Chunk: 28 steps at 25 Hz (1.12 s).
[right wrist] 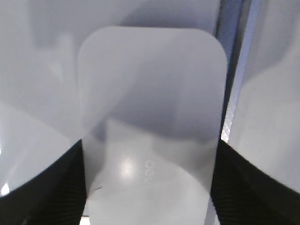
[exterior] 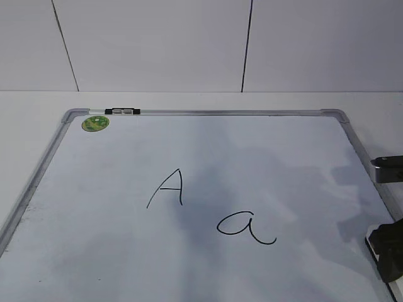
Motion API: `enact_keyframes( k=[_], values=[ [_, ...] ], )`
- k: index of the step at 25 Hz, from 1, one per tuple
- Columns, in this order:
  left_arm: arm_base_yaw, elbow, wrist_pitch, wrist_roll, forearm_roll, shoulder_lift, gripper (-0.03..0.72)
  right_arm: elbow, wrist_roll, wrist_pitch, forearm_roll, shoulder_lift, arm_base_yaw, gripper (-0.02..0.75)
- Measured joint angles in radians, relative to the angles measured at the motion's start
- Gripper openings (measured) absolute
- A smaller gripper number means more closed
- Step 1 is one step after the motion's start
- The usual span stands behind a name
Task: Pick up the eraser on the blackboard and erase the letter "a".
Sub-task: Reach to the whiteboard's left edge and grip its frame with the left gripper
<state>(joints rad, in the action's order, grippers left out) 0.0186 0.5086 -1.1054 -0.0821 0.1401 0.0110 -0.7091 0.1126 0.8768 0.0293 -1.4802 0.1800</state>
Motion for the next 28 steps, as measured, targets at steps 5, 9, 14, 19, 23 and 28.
enact_keyframes(
  k=[5, 9, 14, 19, 23, 28],
  values=[
    [0.000, 0.000, 0.000, 0.000, 0.000, 0.000, 0.235, 0.000, 0.002, -0.020, -0.004, 0.022, 0.000, 0.566],
    [0.000, 0.000, 0.000, 0.000, 0.000, 0.000, 0.235, 0.000, 0.002, -0.038, -0.006, 0.095, 0.000, 0.566],
    [0.000, 0.000, 0.000, 0.000, 0.000, 0.000, 0.235, 0.000, 0.002, -0.008, -0.006, 0.159, 0.000, 0.566],
    [0.000, 0.000, 0.000, 0.000, 0.000, 0.000, 0.235, 0.000, 0.002, 0.065, -0.029, 0.209, 0.000, 0.566],
    [0.000, 0.000, 0.000, 0.000, 0.000, 0.000, 0.235, 0.000, 0.002, 0.112, -0.048, 0.242, 0.000, 0.566],
    [0.000, 0.000, 0.000, 0.000, 0.000, 0.000, 0.235, -0.006, 0.000, 0.173, -0.050, 0.258, 0.000, 0.565]
  ],
)
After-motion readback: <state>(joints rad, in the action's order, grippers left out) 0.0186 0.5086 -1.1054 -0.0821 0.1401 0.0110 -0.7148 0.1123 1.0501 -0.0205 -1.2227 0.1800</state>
